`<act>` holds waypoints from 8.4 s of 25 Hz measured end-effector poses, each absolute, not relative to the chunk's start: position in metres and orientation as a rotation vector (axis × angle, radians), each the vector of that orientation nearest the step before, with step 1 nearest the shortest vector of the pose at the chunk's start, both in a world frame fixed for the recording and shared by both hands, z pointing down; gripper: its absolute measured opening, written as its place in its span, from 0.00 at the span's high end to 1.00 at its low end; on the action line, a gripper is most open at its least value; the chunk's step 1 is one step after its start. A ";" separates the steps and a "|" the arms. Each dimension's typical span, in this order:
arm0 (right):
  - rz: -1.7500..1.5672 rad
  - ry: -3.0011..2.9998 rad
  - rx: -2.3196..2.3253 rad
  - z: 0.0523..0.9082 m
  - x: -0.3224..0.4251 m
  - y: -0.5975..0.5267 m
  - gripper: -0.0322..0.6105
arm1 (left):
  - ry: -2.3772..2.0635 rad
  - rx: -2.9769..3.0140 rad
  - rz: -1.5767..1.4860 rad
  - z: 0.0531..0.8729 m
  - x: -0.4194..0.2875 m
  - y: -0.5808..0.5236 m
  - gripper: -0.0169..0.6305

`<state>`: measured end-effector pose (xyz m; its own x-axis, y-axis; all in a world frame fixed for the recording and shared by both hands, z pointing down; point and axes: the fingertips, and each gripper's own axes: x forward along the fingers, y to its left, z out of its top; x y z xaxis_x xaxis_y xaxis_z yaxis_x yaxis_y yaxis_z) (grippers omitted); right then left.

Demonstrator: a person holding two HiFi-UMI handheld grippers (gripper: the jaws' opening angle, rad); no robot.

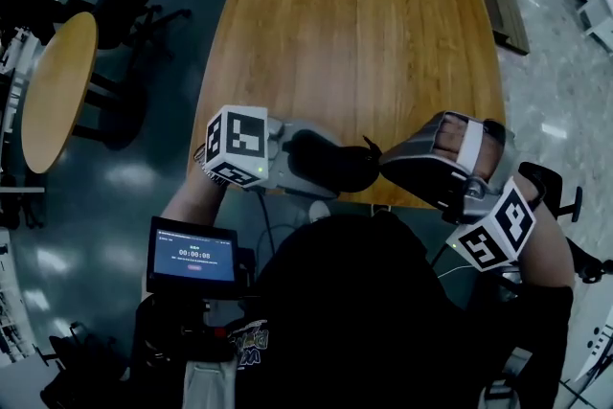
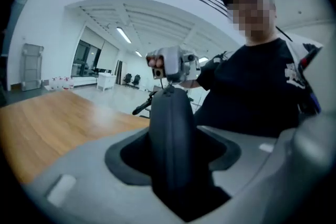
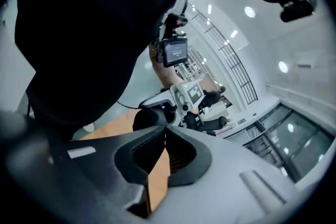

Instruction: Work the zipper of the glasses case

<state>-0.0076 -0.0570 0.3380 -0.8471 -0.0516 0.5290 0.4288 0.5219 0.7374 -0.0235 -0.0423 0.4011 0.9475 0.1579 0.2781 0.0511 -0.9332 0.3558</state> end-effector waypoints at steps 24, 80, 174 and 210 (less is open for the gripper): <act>-0.853 -2.458 -0.531 0.349 -0.013 -0.046 0.93 | 0.251 2.679 0.411 0.415 -0.021 -0.024 0.57; -0.851 -2.663 -0.182 0.331 -0.042 -0.113 0.94 | 0.107 2.423 -0.473 0.352 -0.029 -0.105 0.55; -0.969 -2.737 0.048 0.319 -0.025 -0.069 0.95 | 0.168 2.360 -0.844 0.318 -0.042 -0.080 0.56; -0.770 -2.716 -0.135 0.344 -0.026 -0.072 0.94 | 0.216 2.391 -0.507 0.357 0.003 -0.057 0.56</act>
